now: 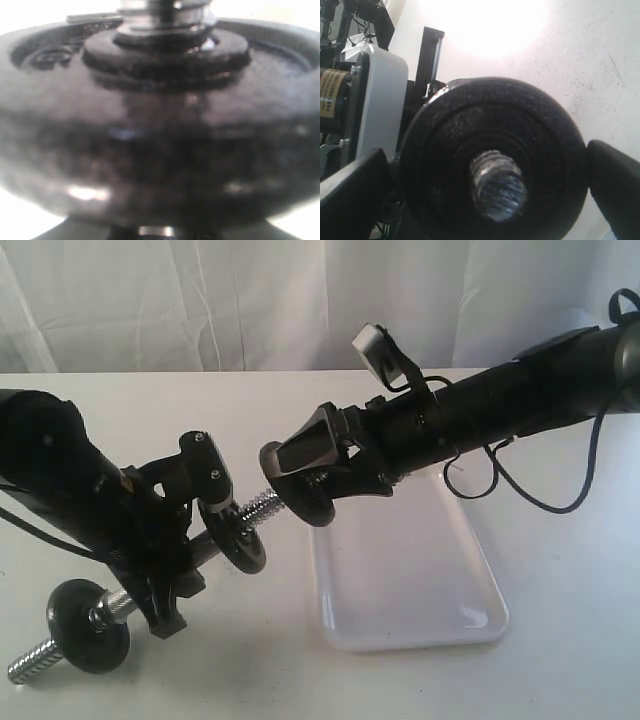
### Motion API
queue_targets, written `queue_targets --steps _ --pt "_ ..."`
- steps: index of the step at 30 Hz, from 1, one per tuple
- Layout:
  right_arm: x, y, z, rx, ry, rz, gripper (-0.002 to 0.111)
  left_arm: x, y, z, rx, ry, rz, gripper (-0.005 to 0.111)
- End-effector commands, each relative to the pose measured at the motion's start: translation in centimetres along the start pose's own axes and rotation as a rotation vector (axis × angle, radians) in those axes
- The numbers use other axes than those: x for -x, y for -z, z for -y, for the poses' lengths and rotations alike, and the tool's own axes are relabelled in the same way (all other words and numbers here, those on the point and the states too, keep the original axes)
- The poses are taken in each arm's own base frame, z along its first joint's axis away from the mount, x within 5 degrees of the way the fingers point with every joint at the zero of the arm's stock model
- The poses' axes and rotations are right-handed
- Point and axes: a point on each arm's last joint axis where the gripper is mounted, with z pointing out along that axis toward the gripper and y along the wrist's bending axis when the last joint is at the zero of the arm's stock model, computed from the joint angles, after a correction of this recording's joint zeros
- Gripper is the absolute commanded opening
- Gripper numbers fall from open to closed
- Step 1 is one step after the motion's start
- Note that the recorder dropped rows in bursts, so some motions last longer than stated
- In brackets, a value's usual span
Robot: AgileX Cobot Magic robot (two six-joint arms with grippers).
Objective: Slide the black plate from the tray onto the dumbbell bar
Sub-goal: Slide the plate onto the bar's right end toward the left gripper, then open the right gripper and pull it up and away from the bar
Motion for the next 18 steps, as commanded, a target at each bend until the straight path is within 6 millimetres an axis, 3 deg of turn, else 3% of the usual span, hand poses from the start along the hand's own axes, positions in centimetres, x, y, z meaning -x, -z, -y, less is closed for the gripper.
queue_targets --steps 1,10,14,18 --pt "0.5 0.3 -1.9 0.108 0.026 0.031 0.105 1.4 2.0 -0.8 0.082 0.026 0.123 0.000" --pt "0.8 0.4 -1.9 0.105 0.039 0.034 0.105 1.4 2.0 -0.8 0.082 0.026 0.123 0.000" --pt "3.3 3.2 -1.6 0.058 0.102 0.110 0.105 1.4 2.0 -0.8 0.082 0.026 0.123 0.000" --pt "4.2 5.2 -1.0 0.012 0.102 0.140 0.105 1.6 2.0 -0.9 0.096 0.026 0.136 0.000"
